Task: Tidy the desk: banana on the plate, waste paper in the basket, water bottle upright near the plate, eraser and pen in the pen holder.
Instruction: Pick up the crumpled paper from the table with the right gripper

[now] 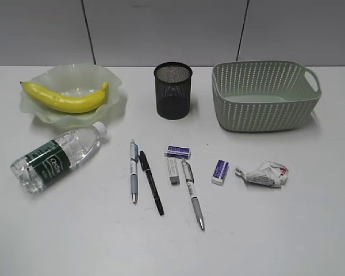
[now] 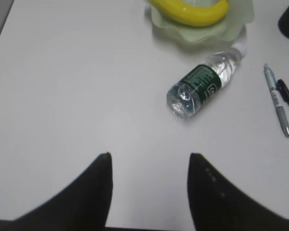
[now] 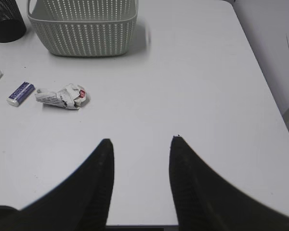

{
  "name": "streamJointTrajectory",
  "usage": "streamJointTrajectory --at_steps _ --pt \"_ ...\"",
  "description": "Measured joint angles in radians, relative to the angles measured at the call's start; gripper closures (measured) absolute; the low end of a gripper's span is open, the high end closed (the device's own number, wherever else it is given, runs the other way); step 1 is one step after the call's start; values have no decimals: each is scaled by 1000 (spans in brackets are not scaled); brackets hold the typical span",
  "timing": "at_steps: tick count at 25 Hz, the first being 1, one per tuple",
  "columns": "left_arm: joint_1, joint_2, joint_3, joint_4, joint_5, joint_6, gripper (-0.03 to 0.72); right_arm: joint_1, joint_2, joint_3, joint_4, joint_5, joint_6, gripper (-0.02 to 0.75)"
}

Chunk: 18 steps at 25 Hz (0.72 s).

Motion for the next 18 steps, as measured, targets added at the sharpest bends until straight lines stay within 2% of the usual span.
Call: streamJointTrajectory --at_steps 6,10,18 --pt "0 -393 159 -13 -25 94 350 0 0 0 7 0 -1 420" --pt "0 -516 227 -15 -16 129 356 0 58 -4 46 -7 -71 420" --pt "-7 -506 271 -22 -86 136 367 16 402 -47 327 -171 -496 419"
